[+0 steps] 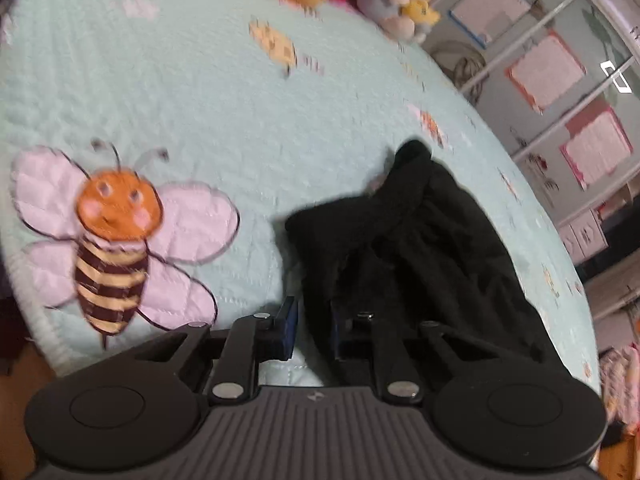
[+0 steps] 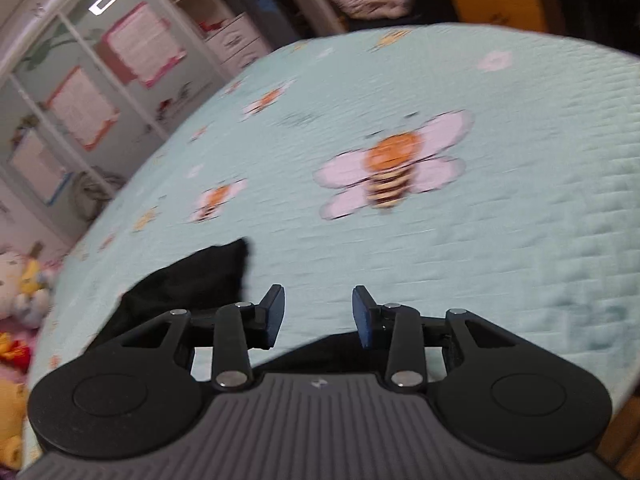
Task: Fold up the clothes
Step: 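Release the sweatshirt and spread it flat on the quilt with both grippers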
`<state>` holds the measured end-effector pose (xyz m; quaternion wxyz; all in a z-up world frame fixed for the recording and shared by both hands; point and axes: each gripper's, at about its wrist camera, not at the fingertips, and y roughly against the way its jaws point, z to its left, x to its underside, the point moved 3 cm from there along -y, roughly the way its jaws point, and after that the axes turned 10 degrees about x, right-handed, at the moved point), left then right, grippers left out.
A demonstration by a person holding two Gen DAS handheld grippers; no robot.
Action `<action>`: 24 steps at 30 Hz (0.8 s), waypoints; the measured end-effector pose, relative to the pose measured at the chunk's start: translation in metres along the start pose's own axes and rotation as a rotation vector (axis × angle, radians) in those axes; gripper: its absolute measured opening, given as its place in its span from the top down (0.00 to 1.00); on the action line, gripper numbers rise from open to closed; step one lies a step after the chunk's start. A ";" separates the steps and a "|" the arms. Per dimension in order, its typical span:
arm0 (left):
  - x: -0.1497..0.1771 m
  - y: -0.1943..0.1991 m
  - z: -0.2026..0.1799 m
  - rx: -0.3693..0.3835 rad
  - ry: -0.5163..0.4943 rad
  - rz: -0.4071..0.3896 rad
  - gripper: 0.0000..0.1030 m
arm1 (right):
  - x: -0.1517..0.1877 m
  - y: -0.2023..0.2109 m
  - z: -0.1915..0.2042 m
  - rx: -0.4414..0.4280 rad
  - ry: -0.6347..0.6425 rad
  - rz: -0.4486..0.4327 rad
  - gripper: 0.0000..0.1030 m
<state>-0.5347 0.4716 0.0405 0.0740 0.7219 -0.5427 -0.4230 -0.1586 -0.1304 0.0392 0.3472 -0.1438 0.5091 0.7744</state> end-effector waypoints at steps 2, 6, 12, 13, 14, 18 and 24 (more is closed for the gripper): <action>0.000 0.013 -0.017 0.013 -0.045 -0.052 0.85 | -0.002 -0.015 0.014 -0.039 -0.010 0.024 0.62; 0.008 0.020 -0.067 0.097 -0.191 -0.057 0.83 | -0.002 -0.041 0.040 -0.107 -0.011 0.056 0.60; 0.050 -0.027 -0.143 0.270 -0.339 0.170 0.76 | 0.021 -0.054 0.089 -0.228 0.131 0.118 0.60; 0.061 -0.039 -0.153 0.287 -0.355 0.216 0.76 | 0.025 -0.056 0.097 -0.225 0.169 0.118 0.60; 0.072 -0.050 -0.163 0.302 -0.368 0.256 0.74 | 0.029 -0.057 0.106 -0.219 0.207 0.115 0.60; 0.115 -0.085 -0.196 0.362 -0.438 0.387 0.68 | 0.017 -0.060 0.108 -0.164 0.156 0.035 0.60; 0.157 -0.121 -0.218 0.381 -0.512 0.460 0.62 | -0.022 -0.098 0.074 -0.141 -0.041 0.085 0.59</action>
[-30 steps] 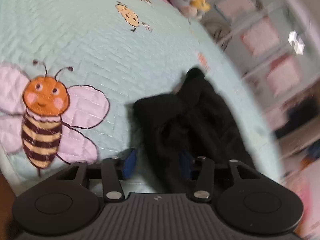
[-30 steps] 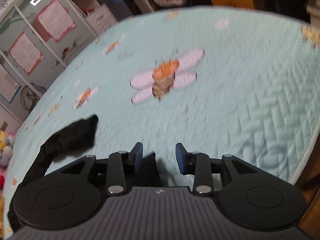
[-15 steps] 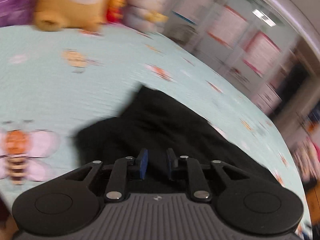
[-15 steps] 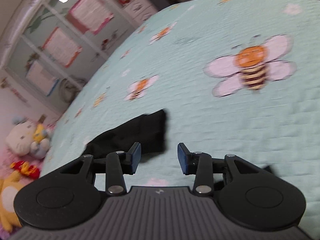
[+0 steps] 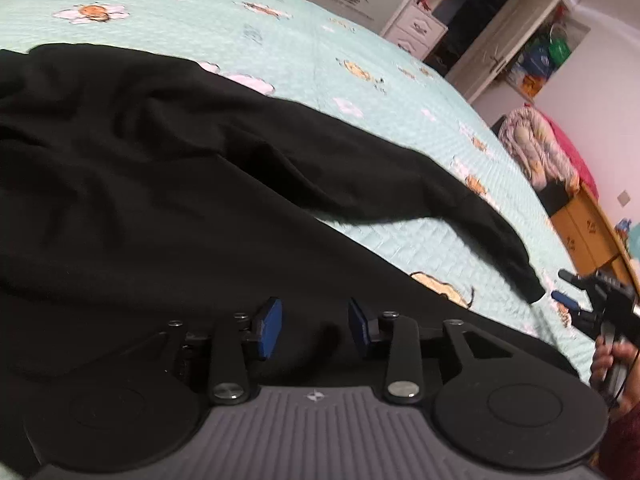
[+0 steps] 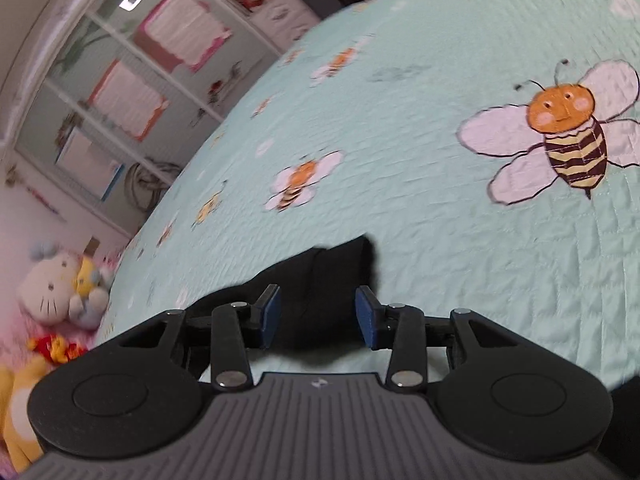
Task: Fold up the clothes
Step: 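Release the sweatshirt and spread it flat on the quilt with both grippers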
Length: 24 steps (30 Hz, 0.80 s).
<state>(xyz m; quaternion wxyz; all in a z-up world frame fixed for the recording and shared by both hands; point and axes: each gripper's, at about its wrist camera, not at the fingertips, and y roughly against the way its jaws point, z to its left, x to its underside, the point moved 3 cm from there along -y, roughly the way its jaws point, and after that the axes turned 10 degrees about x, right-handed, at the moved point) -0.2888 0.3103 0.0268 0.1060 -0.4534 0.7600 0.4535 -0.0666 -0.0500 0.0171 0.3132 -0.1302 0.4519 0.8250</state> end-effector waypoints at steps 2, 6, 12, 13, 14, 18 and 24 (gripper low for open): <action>-0.001 -0.012 0.001 -0.002 0.001 0.005 0.62 | -0.007 -0.016 -0.003 0.004 0.000 0.031 0.59; -0.003 -0.021 -0.001 0.012 -0.003 0.000 0.56 | -0.014 -0.043 -0.006 0.005 -0.050 0.058 0.59; -0.010 -0.032 -0.016 0.074 -0.061 -0.027 0.53 | -0.021 -0.071 -0.008 -0.077 -0.089 0.154 0.60; -0.011 -0.036 -0.020 0.087 -0.080 -0.031 0.52 | -0.020 -0.075 -0.007 -0.067 -0.074 0.163 0.60; -0.011 -0.040 -0.024 0.088 -0.101 -0.029 0.52 | -0.019 -0.077 -0.004 -0.072 -0.055 0.169 0.60; -0.008 -0.063 -0.022 0.101 -0.110 -0.016 0.47 | -0.018 -0.082 0.019 -0.086 0.093 0.176 1.00; 0.006 -0.064 -0.015 0.148 -0.193 -0.076 0.45 | -0.049 -0.060 0.085 0.039 0.461 -0.119 1.00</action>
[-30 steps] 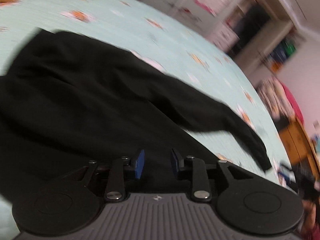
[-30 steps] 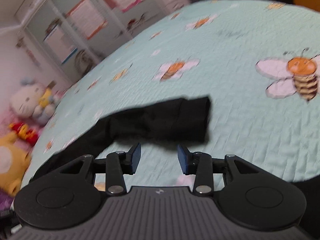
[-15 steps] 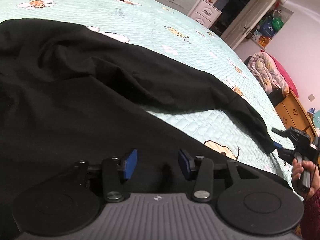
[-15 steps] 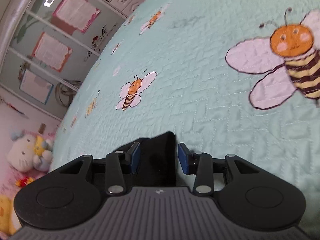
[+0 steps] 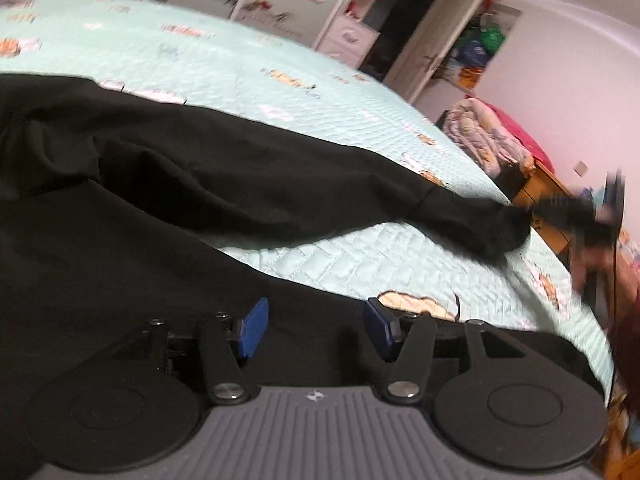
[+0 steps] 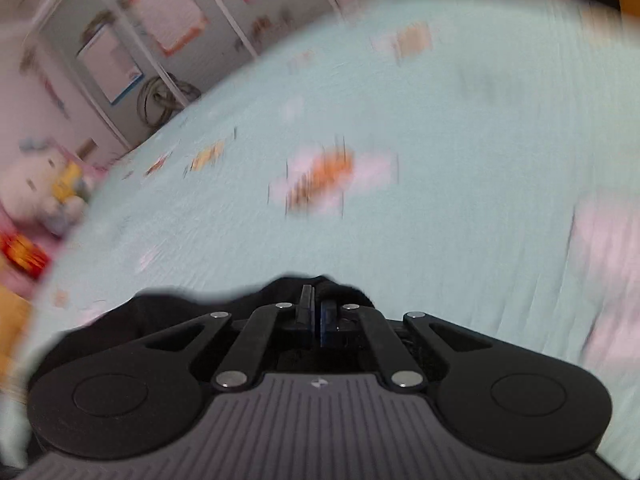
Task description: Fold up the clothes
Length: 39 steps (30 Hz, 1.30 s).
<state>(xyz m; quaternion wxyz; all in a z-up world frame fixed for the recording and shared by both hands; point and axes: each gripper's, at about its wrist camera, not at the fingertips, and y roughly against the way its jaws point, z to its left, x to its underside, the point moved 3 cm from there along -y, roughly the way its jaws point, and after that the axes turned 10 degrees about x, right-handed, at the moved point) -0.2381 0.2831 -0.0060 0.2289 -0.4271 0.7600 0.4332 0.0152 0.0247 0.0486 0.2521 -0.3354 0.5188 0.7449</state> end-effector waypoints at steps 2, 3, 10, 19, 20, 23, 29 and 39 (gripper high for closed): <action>0.005 0.002 -0.002 0.001 -0.028 -0.014 0.45 | -0.030 0.017 0.015 0.069 0.128 -0.177 1.00; 0.006 0.004 -0.001 0.004 -0.029 -0.018 0.45 | -0.043 0.024 0.023 0.114 0.200 -0.257 1.00; 0.007 0.001 0.004 0.037 0.004 -0.037 0.45 | -0.082 -0.032 0.023 0.185 0.299 -0.162 1.00; 0.009 0.003 0.009 0.062 0.020 -0.051 0.45 | -0.036 -0.048 -0.070 0.074 -0.337 -0.113 0.59; 0.010 0.004 0.010 0.064 0.024 -0.053 0.45 | -0.029 -0.043 -0.087 0.037 -0.440 -0.097 0.59; 0.010 0.004 0.009 0.065 0.025 -0.058 0.45 | -0.009 -0.051 -0.114 -0.020 -0.570 0.024 0.59; 0.009 0.001 0.004 0.048 0.006 -0.061 0.43 | 0.022 -0.081 -0.108 -0.091 -0.606 0.137 0.53; 0.010 0.000 0.004 0.048 -0.016 -0.058 0.37 | -0.004 -0.129 -0.086 -0.104 -0.637 0.119 0.92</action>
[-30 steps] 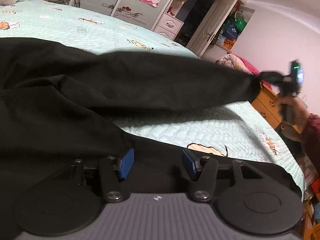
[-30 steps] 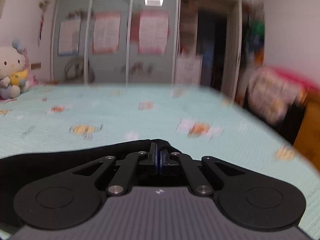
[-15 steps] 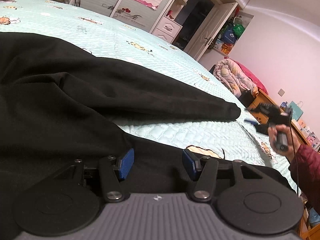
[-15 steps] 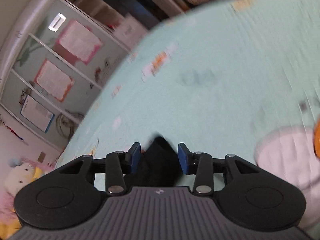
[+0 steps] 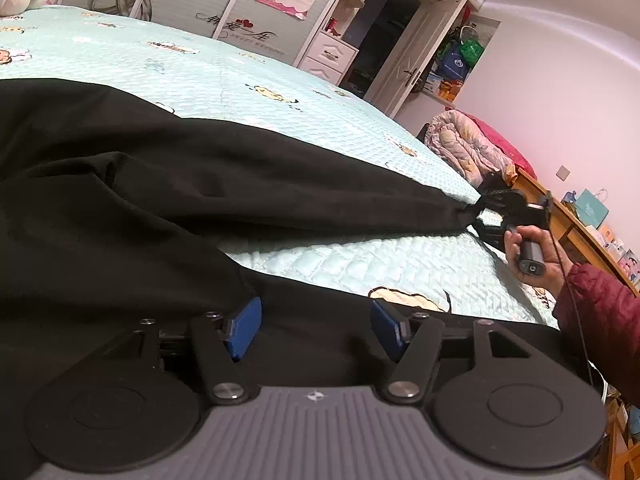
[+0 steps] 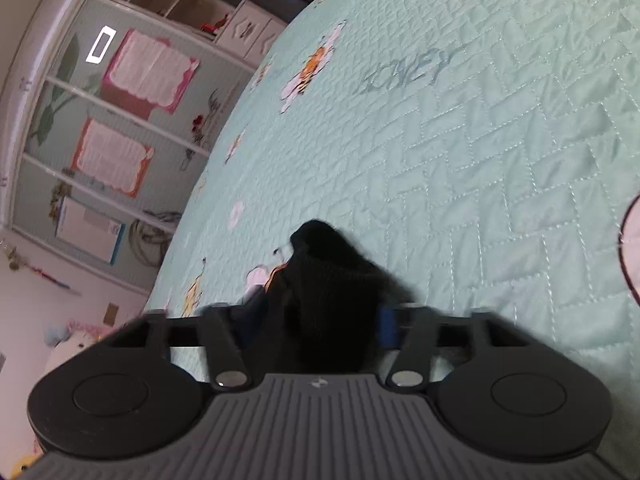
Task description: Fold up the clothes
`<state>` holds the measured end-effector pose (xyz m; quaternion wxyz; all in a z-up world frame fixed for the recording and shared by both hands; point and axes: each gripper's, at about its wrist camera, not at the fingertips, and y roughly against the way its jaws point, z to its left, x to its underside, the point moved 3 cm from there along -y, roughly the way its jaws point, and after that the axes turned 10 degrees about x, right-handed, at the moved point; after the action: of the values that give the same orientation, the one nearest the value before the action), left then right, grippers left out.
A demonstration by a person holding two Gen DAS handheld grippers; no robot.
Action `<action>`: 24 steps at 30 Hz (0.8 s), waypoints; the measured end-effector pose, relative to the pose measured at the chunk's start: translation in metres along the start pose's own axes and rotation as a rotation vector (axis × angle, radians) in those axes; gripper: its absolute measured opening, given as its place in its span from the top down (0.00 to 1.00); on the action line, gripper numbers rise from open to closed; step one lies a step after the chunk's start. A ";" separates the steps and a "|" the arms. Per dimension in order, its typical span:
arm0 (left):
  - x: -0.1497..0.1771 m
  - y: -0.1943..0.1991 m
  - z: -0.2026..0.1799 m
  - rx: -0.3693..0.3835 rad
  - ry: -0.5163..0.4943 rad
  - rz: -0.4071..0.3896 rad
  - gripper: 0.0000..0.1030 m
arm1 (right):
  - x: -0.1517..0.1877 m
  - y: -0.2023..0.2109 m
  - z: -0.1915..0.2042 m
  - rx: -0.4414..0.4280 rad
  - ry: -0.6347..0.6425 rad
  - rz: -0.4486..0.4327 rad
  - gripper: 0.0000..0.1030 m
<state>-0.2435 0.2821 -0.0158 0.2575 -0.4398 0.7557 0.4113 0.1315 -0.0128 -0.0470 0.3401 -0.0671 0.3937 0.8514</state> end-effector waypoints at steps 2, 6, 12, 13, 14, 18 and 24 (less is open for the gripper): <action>0.000 0.000 0.001 -0.003 0.002 -0.003 0.37 | -0.006 -0.004 0.008 0.021 0.068 -0.019 0.92; 0.000 0.001 0.000 -0.005 0.003 -0.003 0.37 | -0.021 0.011 0.037 -0.029 0.213 -0.139 0.92; -0.013 0.012 -0.001 -0.009 0.060 0.028 0.43 | -0.010 -0.030 0.019 0.085 0.291 -0.132 0.93; -0.019 0.021 0.000 -0.008 0.079 0.018 0.43 | -0.009 -0.029 0.014 0.066 0.274 -0.140 0.93; -0.026 0.032 0.003 -0.010 0.093 -0.005 0.43 | -0.009 -0.027 0.010 0.047 0.252 -0.142 0.93; -0.071 0.100 0.031 -0.126 0.108 -0.200 0.40 | -0.008 -0.024 0.008 0.042 0.260 -0.138 0.93; -0.138 0.185 0.140 -0.376 0.234 -0.366 0.26 | -0.007 -0.023 0.011 0.048 0.276 -0.148 0.93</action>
<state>-0.3356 0.5137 0.0870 0.1527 -0.6535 0.5987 0.4373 0.1530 0.0025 -0.0511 0.3460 -0.2042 0.4509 0.7970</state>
